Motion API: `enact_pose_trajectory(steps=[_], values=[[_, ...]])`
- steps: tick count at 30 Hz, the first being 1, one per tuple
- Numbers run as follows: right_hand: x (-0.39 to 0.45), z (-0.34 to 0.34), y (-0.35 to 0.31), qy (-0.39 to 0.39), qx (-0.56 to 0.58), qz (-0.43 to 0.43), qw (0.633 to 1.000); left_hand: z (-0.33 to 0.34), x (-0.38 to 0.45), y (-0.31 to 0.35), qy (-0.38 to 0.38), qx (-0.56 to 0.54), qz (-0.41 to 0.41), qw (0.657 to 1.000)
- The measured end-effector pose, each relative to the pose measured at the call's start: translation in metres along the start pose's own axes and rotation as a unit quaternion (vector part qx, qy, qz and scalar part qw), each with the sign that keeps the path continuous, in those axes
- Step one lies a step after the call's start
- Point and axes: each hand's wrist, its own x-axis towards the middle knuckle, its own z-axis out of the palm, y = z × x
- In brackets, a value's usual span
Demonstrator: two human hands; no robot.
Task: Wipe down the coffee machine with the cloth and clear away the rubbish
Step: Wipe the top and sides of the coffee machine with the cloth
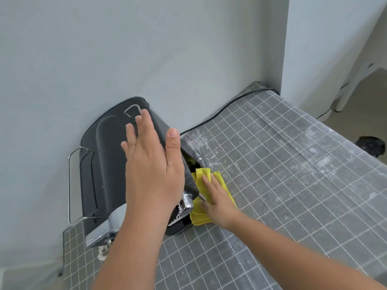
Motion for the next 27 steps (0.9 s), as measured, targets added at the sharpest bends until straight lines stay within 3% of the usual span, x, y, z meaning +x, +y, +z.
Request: enact_pose_trajectory(steps=[3,9,15,20,23,27], values=[[0.016,0.004,0.006,0.044,-0.158,-0.047,0.985,-0.002,-0.002,0.002,-0.006,-0.001,-0.006,1.000],[0.035,-0.007,0.014,0.154,-0.056,-0.088,0.983,-0.003,-0.003,0.003,-0.010,-0.011,-0.011,1.000],[0.047,-0.013,-0.008,0.203,0.028,-0.015,0.979,-0.003,-0.001,0.001,-0.010,-0.008,-0.006,1.000],[0.058,-0.040,-0.029,0.187,0.106,0.108,0.971,-0.006,-0.003,0.004,-0.018,-0.010,-0.017,1.000],[0.052,-0.078,-0.037,0.229,0.284,0.152,0.918,-0.006,-0.002,0.004,-0.017,-0.014,-0.018,1.000],[0.045,-0.125,-0.056,0.217,0.580,0.090,0.780,-0.005,0.000,0.004,-0.018,-0.012,-0.011,1.000]])
